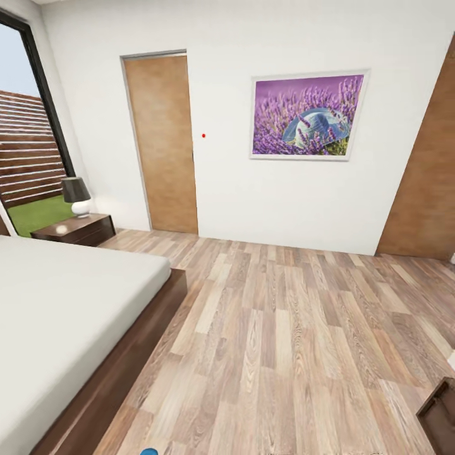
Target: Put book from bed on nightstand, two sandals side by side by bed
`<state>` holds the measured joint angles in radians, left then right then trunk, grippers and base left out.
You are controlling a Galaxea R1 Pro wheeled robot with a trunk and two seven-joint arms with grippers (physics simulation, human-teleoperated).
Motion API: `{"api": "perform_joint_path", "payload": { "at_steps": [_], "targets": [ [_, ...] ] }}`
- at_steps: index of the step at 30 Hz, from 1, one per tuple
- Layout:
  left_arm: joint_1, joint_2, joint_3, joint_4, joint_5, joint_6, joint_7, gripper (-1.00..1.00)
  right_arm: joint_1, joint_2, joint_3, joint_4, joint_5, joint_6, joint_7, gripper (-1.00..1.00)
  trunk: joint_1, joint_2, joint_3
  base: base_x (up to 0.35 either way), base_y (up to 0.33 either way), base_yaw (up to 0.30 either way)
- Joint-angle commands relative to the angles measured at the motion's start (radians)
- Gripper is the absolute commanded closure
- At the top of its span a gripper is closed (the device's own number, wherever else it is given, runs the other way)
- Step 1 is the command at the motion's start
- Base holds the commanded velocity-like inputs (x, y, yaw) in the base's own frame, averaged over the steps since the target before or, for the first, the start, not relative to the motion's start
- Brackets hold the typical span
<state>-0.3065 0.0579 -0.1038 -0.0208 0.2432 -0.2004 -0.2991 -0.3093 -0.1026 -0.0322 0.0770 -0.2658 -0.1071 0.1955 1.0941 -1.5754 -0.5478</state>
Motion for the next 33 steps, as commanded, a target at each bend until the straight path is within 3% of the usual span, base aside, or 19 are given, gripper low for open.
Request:
{"api": "perform_joint_path", "payload": {
  "at_steps": [1, 24, 33],
  "targets": [
    [0.000, 0.000, -0.008, 0.001, 0.010, -0.003, -0.003, 1.00, -0.002, 0.000, -0.003, 0.005, -0.007, -0.006, 0.005, 1.00, 0.000, -0.001, -0.001, 0.000, 0.000, -0.300],
    [-0.001, 0.000, -0.008, 0.001, 0.010, -0.003, -0.003, 1.00, -0.002, 0.000, -0.003, 0.006, -0.007, -0.006, 0.005, 1.00, 0.000, -0.001, -0.001, 0.000, 0.000, -0.300],
    [-0.001, 0.002, -0.008, 0.001, 0.010, -0.004, -0.003, 1.00, -0.002, 0.010, 0.001, 0.004, 0.002, -0.006, 0.005, 1.00, 0.000, -0.001, -0.001, 0.000, 0.000, -0.071]
  ]
}}
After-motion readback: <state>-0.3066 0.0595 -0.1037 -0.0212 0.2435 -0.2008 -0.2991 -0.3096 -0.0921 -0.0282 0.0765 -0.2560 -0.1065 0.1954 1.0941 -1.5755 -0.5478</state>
